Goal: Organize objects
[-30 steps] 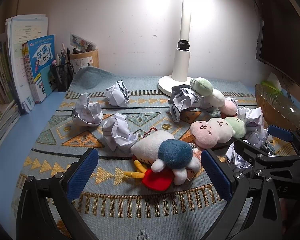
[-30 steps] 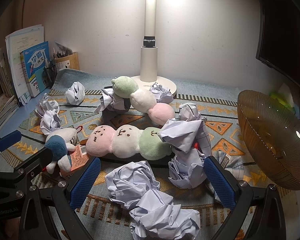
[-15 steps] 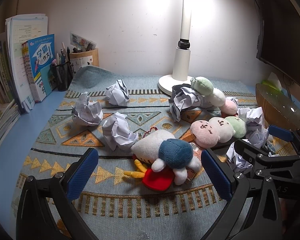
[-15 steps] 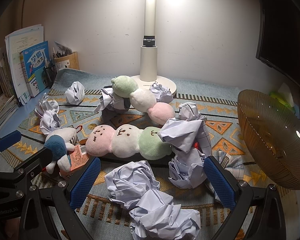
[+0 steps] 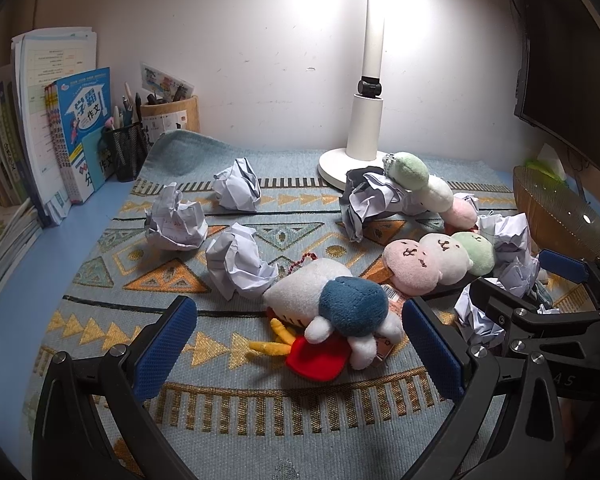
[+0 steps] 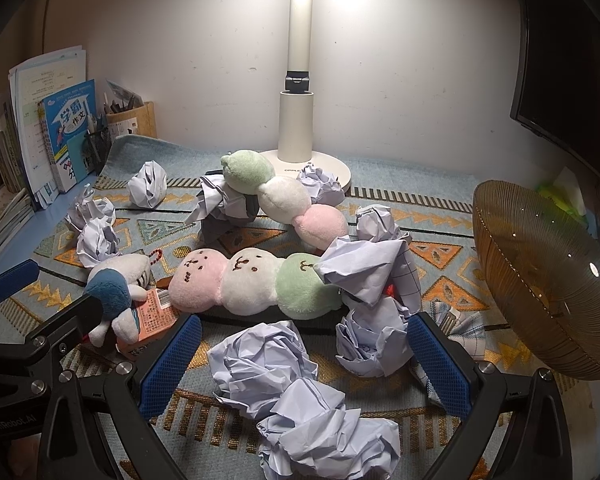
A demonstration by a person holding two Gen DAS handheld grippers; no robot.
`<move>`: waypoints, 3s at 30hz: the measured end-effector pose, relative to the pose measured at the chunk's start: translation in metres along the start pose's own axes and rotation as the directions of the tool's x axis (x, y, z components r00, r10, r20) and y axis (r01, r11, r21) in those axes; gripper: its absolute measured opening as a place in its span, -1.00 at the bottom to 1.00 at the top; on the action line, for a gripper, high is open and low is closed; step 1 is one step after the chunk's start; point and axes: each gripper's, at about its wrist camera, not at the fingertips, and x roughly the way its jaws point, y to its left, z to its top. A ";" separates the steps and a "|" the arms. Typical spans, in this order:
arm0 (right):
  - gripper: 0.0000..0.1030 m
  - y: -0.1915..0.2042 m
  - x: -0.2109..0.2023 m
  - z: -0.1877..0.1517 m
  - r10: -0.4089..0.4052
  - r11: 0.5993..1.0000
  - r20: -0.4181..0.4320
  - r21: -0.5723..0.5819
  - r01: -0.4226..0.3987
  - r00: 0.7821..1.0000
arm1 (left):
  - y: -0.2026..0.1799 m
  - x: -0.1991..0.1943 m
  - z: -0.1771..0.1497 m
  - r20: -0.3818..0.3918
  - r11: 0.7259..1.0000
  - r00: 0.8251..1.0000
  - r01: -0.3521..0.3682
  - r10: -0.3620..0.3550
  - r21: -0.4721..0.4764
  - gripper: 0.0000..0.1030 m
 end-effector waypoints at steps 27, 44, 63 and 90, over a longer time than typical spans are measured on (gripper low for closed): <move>0.87 -0.037 -0.051 -0.020 0.174 0.974 -0.092 0.163 -0.158 0.980 | 0.044 -0.044 -0.021 -0.043 0.988 0.991 0.125 -0.130 -0.095 0.99; 0.43 -0.030 -0.026 -0.032 0.193 0.979 -0.166 0.102 -0.178 0.967 | 0.025 -0.005 -0.017 -0.203 0.969 0.954 0.191 -0.220 -0.155 0.40; 0.05 -0.037 -0.038 -0.032 0.268 0.961 -0.128 0.104 -0.255 0.955 | -0.002 0.038 0.029 -0.214 0.986 0.965 0.133 -0.152 -0.103 0.01; 0.43 -0.043 -0.067 -0.080 0.247 0.967 -0.276 0.127 -0.219 0.929 | -0.024 -0.079 -0.073 -0.080 0.984 0.981 0.175 -0.176 -0.012 0.11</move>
